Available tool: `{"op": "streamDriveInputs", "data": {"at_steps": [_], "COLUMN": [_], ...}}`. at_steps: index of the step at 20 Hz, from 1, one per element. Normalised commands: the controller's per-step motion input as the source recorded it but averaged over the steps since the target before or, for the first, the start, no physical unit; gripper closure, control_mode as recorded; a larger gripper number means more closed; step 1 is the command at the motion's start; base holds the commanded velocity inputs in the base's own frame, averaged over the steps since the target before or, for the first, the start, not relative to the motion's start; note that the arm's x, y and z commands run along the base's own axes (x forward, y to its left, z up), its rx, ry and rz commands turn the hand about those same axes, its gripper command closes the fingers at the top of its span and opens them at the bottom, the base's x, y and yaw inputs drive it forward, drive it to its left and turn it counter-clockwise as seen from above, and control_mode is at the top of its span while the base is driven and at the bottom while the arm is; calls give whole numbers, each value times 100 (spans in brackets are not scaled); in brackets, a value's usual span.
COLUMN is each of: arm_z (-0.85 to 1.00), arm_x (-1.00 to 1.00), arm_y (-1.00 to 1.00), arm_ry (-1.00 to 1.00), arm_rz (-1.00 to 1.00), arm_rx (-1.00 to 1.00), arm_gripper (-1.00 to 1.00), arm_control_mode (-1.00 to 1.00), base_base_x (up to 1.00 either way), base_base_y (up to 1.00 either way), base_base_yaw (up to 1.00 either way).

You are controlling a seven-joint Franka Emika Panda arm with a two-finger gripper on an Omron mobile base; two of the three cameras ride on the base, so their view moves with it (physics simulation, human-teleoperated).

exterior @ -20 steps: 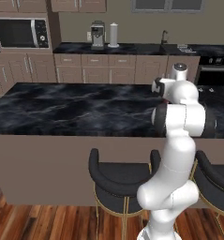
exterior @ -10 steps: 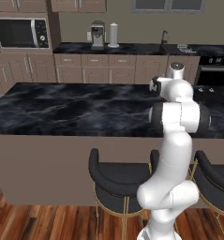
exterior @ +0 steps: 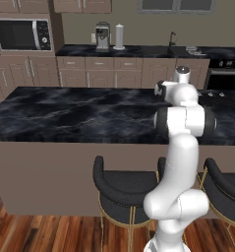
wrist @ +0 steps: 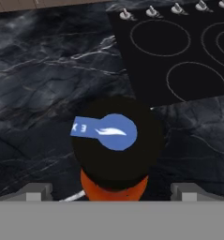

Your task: Place the condiment bottle and ketchup from the counter to the top shelf of the fridge. If the existing items in the fridge are on the top shelf, move them to other shelves.

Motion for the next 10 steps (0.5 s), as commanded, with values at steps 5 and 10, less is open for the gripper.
{"op": "streamDriveInputs", "data": {"at_steps": [5,10], "arm_z": [-5,-3], "arm_x": [16,5], "arm_y": [0,-1], "arm_ry": [0,0], "arm_rz": [0,0], "arm_rx": [0,0], "arm_gripper": [-100,-100], "arm_control_mode": [-100,-100], "base_base_x": [0,0], "base_base_y": [0,0], "base_base_yaw": [0,0]}}
